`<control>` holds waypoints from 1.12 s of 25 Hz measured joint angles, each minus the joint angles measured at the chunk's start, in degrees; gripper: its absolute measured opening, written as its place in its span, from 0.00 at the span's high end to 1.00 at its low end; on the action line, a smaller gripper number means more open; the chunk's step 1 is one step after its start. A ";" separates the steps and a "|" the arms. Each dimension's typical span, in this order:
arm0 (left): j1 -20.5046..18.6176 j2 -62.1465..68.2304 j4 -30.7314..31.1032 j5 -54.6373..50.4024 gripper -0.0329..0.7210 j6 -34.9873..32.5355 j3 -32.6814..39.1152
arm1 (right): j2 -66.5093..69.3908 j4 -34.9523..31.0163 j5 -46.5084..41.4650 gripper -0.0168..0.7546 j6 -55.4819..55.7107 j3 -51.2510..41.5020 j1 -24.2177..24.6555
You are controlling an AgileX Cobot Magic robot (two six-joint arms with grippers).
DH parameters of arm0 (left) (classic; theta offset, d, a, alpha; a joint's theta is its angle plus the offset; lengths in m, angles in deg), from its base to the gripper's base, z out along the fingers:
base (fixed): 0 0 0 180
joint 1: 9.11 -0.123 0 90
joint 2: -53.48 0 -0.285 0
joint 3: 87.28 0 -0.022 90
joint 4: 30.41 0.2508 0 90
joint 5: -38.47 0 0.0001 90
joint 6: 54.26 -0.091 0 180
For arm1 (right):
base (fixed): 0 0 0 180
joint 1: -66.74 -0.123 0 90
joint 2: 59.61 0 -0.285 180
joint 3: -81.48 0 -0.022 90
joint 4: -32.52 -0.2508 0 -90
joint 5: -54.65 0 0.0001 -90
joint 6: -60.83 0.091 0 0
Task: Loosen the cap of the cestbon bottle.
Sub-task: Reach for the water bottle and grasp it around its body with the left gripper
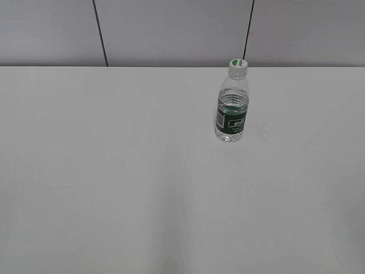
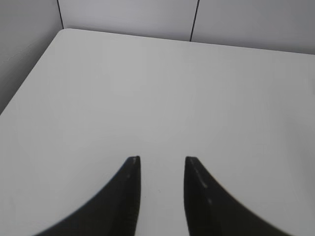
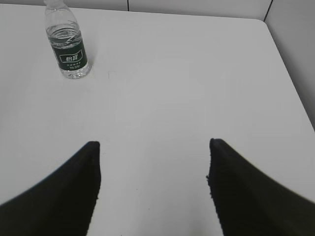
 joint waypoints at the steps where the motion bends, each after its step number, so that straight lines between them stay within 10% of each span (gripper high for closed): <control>1: 0.00 0.00 0.00 0.00 0.64 0.00 0.00 | 0.00 0.00 0.00 0.30 0.00 0.00 0.00; 21: 0.00 0.00 0.00 0.00 0.63 0.00 0.00 | 0.00 0.00 0.00 0.30 0.00 0.00 0.00; 28: 0.00 0.00 -0.31 0.00 0.26 -0.02 0.00 | 0.00 0.00 0.00 0.30 0.00 0.00 0.00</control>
